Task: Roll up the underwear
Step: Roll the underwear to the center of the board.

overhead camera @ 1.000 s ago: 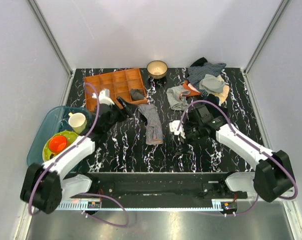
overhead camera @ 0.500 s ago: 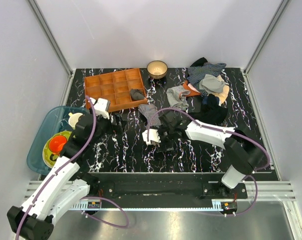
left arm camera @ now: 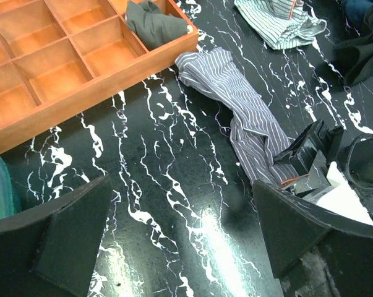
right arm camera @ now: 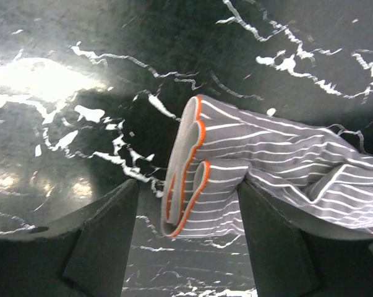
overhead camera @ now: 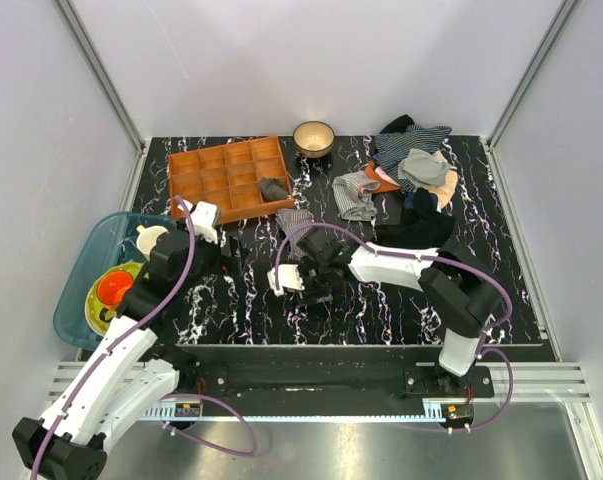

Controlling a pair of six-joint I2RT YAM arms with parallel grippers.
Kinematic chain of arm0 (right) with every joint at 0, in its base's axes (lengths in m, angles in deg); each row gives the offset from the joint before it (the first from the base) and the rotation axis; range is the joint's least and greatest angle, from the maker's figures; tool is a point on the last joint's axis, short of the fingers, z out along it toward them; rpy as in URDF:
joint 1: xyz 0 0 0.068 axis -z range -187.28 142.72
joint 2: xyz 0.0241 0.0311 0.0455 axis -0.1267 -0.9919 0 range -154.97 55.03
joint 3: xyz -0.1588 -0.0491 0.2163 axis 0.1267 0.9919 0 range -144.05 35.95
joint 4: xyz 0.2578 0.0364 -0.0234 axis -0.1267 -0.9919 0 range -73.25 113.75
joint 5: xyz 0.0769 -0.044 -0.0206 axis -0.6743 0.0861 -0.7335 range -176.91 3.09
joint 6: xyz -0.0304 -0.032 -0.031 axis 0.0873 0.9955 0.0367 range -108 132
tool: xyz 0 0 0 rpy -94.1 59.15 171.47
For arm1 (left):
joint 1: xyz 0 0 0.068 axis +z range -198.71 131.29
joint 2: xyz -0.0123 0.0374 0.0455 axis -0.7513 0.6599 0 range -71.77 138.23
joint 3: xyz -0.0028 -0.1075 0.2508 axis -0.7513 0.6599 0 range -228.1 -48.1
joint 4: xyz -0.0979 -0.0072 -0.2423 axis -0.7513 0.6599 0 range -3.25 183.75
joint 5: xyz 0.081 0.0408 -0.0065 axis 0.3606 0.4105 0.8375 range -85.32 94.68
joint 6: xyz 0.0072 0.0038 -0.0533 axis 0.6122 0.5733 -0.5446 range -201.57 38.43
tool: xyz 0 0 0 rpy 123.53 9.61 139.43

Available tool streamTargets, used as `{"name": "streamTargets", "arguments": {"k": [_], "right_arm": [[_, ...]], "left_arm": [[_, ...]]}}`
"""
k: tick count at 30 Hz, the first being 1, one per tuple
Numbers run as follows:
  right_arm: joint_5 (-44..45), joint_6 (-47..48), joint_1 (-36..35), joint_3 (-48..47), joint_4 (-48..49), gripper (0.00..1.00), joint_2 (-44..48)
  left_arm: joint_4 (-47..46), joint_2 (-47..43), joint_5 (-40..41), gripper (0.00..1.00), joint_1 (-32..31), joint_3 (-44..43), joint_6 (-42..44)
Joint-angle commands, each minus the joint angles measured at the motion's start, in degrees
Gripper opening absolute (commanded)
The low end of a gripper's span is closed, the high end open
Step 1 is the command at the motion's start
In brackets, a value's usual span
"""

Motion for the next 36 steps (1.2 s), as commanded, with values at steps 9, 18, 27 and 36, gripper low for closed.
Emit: {"name": "streamTargets", "arguments": {"k": [9,18,27,36], "right_arm": [[3.8,-0.5,-0.4,-1.8,-2.3,0.29,-7.0],[-12.8,-1.6,1.6,-11.3,-30.3,0.19,-6.8],[-27.6,4.3,10.0,-14.5,-51.6,0.19,-11.4],[-32.8,7.6,15.5,-21.4,-59.1,0.20,-20.0]], "left_arm": [[-3.5,-8.1,4.8,0.99,0.1,0.4,1.4],[-11.4,-21.0,-6.0,0.99,0.0,5.6,1.2],[-20.4,-17.4,-28.5,0.99,-20.8,7.2,4.8],[-15.9,11.2,8.4,0.99,-56.9,2.7,12.7]]}}
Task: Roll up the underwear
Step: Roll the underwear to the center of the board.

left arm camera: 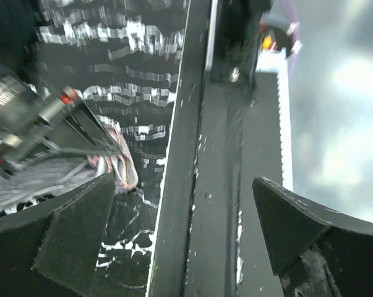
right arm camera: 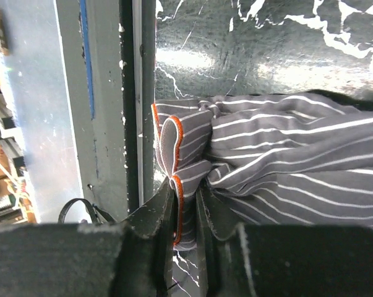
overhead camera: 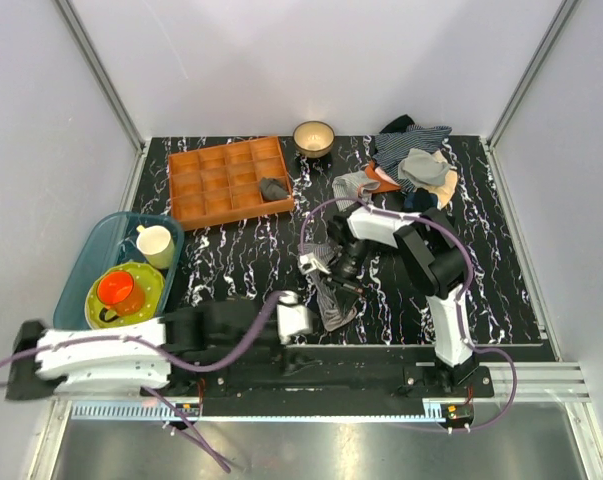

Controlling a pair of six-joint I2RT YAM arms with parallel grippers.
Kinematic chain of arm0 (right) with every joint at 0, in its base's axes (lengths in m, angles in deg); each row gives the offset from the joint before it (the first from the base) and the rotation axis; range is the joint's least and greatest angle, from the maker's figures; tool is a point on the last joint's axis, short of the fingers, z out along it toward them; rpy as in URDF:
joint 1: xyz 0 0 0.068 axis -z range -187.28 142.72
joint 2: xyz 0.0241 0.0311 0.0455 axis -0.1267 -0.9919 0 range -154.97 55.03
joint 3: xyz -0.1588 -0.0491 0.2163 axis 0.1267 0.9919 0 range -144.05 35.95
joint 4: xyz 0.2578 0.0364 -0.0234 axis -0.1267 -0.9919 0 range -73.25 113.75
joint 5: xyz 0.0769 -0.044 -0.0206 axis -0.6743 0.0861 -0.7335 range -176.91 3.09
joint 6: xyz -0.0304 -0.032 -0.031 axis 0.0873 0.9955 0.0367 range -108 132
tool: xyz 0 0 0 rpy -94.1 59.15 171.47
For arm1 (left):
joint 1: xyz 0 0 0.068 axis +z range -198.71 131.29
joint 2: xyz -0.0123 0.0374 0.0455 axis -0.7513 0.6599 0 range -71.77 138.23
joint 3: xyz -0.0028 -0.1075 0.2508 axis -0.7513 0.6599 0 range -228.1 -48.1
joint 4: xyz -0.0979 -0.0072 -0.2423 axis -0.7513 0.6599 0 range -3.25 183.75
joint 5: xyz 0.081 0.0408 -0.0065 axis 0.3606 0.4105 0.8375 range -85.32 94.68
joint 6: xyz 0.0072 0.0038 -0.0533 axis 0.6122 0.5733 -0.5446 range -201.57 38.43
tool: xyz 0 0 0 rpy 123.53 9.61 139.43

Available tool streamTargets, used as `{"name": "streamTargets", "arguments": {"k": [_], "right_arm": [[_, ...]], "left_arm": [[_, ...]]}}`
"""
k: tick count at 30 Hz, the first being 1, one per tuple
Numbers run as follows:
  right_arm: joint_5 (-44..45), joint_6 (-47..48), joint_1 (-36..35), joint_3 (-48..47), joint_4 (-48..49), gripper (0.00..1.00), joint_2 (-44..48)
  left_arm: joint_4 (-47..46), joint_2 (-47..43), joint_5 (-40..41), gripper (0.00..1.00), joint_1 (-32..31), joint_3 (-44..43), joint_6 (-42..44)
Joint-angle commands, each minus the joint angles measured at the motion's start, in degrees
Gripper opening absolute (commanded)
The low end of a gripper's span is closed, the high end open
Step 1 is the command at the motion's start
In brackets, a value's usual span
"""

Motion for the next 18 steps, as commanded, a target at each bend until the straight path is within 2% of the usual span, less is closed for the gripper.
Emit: {"name": "streamTargets", "arguments": {"k": [1,4,8,15,18], "right_arm": [[-4.3,3.1,1.2,-4.1,-6.7,0.20,-2.9],[-4.6,3.6,1.9,-5.2,-8.0,0.20,-4.7],[-5.5,3.9,2.7,-6.1,-8.5,0.20,-5.8],[-6.3,4.0,3.0,-6.8,-8.5,0.20,-6.6],[-6.2,3.9,3.0,-6.7,-8.2,0.20,-6.4]], "left_arm": [[-0.7,15.9,20.6,0.99,-7.4,-4.9,5.9],[-3.9,23.7,24.9,0.99,-8.0,-6.2,9.2],[-11.4,29.1,25.3,0.99,-6.9,-5.3,13.9],[-16.6,38.2,23.6,0.99,-2.5,-6.7,12.7],[-15.9,41.2,22.6,0.99,-1.0,-8.4,12.1]]}}
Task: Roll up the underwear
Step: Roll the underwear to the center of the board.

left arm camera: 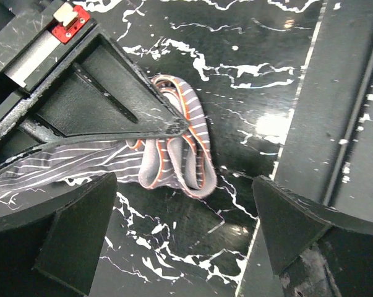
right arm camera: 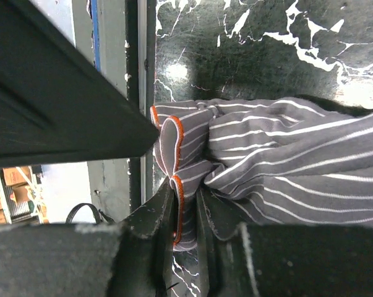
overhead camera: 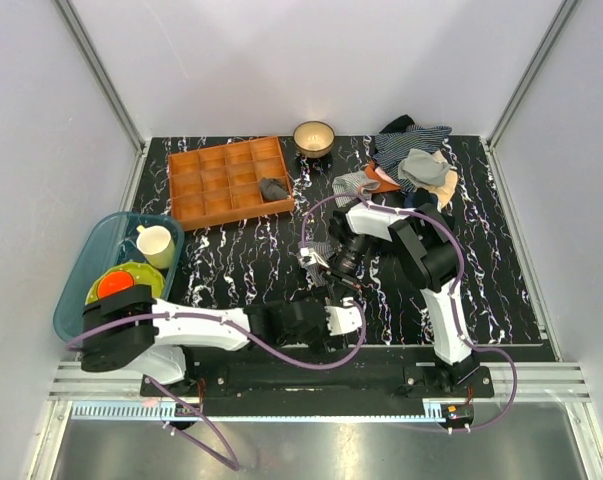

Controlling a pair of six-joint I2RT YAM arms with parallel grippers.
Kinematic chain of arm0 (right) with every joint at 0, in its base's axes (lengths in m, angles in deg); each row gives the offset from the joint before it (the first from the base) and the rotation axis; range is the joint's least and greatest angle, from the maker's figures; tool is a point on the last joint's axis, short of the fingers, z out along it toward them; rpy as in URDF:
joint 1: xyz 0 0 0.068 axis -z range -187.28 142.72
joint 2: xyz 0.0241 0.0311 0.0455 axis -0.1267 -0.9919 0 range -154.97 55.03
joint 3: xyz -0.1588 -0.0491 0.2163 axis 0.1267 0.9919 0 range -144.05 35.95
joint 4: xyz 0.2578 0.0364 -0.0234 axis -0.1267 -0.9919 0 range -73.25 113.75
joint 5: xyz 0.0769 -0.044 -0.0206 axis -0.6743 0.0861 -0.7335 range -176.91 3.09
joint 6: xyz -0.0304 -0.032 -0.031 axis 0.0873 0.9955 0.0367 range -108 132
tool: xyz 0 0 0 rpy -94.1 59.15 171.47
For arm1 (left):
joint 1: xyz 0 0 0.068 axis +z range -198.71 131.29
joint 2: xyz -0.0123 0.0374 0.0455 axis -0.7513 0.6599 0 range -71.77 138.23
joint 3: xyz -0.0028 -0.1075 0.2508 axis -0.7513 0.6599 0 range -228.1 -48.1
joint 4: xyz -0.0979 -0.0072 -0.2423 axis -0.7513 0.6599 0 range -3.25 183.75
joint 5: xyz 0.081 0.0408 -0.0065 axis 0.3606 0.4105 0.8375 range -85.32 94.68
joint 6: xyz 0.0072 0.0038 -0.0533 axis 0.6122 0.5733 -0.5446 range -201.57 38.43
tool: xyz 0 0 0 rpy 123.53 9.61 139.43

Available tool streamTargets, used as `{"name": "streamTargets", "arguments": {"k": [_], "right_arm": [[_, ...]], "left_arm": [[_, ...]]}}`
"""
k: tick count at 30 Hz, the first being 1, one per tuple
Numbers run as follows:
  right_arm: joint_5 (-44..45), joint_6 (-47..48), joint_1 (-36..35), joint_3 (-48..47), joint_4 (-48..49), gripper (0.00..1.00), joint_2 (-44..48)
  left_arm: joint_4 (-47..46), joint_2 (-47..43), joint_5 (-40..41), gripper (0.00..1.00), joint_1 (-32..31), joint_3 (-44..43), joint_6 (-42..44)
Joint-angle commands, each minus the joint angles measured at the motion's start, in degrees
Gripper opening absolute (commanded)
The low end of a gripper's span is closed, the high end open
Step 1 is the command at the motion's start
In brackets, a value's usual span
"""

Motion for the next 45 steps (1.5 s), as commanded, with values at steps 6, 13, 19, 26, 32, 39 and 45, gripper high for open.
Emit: {"name": "streamTargets", "arguments": {"k": [6,13,19,26,32,39,45], "right_arm": [[-2.0,1.2,0.6,-2.0,-3.4,0.21,-0.5],[-1.8,0.9,0.9,-2.1,-3.7,0.22,-0.8],[-2.2,1.0,1.1,-2.5,-4.1,0.22,-1.5],[-2.7,1.1,1.6,-2.8,-4.4,0.25,-1.4],[-4.0,-0.3,4.0,-2.5,-1.7,0.41,3.2],[-4.1,-1.9,11.2,-2.6,1.0,0.57,11.2],[-1.6,-2.7,17.2,0.4,5.0,0.56,18.5]], "left_arm": [[-0.1,8.1,-2.2,0.96,4.5,-9.4,-0.7],[1.2,12.1,-5.1,0.87,6.3,-10.9,-0.4],[1.7,14.0,-4.8,0.84,6.3,-11.6,-0.3],[3.4,15.7,-8.1,0.11,7.4,-12.7,-1.5],[5.2,15.2,-21.0,0.00,13.2,-13.0,-6.5],[6.0,17.4,-38.0,0.00,21.6,-14.0,-12.2],[9.1,22.5,-51.2,0.00,29.7,-16.4,-17.6]]}}
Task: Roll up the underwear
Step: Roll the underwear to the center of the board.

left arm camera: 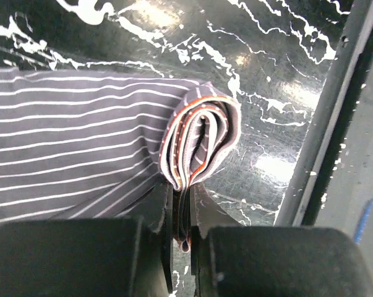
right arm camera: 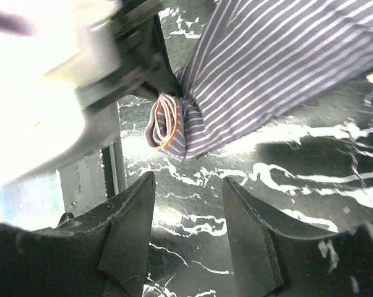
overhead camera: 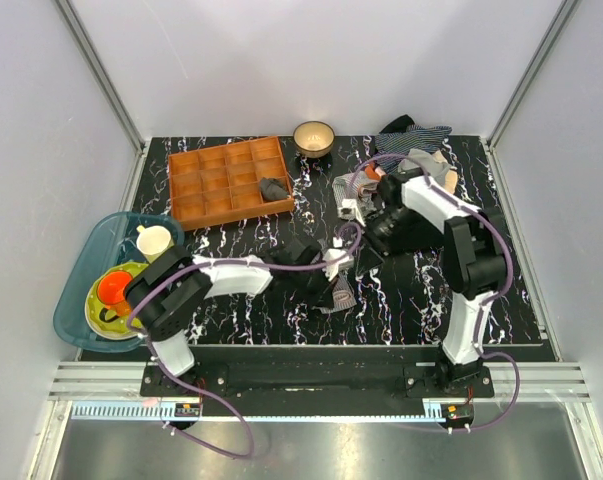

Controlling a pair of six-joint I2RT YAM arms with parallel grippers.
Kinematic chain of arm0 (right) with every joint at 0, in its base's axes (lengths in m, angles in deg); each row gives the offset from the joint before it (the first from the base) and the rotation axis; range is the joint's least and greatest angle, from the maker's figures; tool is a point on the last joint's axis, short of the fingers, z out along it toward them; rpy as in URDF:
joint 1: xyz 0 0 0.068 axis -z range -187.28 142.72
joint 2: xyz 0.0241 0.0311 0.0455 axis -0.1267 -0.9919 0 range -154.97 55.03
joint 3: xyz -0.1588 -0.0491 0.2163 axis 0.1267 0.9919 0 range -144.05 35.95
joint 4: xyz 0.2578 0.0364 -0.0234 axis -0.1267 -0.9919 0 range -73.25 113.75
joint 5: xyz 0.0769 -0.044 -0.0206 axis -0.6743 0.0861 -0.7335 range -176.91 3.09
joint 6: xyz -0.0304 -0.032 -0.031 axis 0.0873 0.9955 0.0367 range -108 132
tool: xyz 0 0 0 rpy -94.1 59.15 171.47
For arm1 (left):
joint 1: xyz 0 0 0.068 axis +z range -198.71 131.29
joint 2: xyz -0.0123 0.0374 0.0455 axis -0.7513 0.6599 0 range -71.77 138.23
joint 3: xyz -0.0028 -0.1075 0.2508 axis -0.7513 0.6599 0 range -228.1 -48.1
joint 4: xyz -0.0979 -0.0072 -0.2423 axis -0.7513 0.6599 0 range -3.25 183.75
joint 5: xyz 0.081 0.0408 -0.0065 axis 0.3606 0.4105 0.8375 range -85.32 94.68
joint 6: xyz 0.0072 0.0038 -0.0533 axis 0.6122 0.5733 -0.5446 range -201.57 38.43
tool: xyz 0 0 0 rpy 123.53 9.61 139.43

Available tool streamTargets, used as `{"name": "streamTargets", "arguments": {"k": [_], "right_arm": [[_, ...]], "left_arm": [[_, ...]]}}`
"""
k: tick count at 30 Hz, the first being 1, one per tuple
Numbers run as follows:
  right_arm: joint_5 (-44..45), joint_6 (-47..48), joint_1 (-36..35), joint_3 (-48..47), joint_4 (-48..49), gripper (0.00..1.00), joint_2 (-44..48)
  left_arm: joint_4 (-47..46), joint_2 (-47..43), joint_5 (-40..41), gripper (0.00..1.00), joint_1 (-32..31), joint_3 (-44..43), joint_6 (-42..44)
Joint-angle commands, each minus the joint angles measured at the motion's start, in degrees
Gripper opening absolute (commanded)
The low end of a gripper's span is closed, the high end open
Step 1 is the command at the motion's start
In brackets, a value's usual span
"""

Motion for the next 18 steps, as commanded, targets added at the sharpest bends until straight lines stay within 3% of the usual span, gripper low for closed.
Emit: {"name": "streamTargets", "arguments": {"k": [1,4,6,10,12,18], "right_arm": [[0.2,-0.1,2.2,2.5,3.6,0.56,10.7],[-0.5,2.0,2.1,12.8,12.6,0.56,21.1],[-1.6,6.3,1.5,17.8,16.3,0.61,26.6],[4.2,9.8,-7.3,33.1,33.4,0.83,41.0],[11.0,12.0,-11.8,36.7,38.3,0.87,43.2],[24.4,15.3,-21.4,41.1,51.8,0.81,36.7]], "left_arm": [[2.8,4.9,-14.4,0.00,7.1,-3.0,-6.0],[4.5,8.7,-21.2,0.00,11.4,-4.7,-9.1],[6.3,11.9,-24.4,0.00,13.2,-6.7,-11.0],[10.8,17.5,-26.6,0.00,16.6,-11.1,-13.2],[12.0,20.0,-28.0,0.00,17.3,-13.3,-13.9],[11.8,24.2,-28.1,0.00,18.8,-15.1,-17.8]]}}
